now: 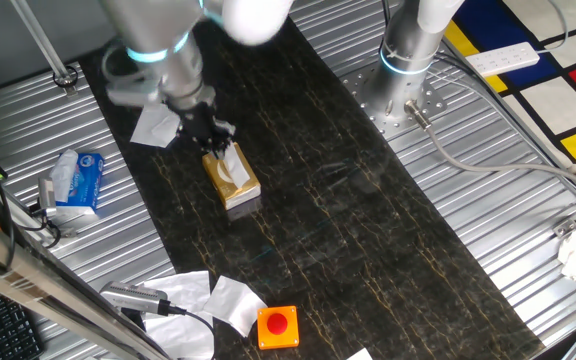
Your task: Pull out a napkin
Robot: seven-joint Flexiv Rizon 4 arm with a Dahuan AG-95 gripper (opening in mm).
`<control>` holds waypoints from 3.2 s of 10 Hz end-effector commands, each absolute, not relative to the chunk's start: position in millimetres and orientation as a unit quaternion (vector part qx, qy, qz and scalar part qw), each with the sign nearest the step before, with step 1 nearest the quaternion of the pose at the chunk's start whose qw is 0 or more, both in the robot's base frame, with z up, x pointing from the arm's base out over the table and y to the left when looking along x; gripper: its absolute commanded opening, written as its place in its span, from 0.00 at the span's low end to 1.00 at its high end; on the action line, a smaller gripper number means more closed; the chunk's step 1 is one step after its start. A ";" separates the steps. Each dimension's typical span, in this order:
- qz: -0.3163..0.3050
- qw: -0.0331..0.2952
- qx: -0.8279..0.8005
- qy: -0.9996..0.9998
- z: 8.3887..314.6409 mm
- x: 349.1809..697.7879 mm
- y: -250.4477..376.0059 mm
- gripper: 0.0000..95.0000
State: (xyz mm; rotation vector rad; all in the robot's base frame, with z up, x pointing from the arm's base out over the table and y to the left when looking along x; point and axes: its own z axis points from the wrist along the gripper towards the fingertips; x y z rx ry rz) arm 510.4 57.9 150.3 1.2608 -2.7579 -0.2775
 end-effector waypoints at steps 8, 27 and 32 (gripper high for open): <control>-0.019 0.054 0.607 -0.793 129.0 449.8 97.3 1.00; 0.087 -0.011 0.640 -0.763 103.1 448.5 49.0 0.80; 0.085 -0.020 0.633 -0.769 103.6 455.5 48.8 0.60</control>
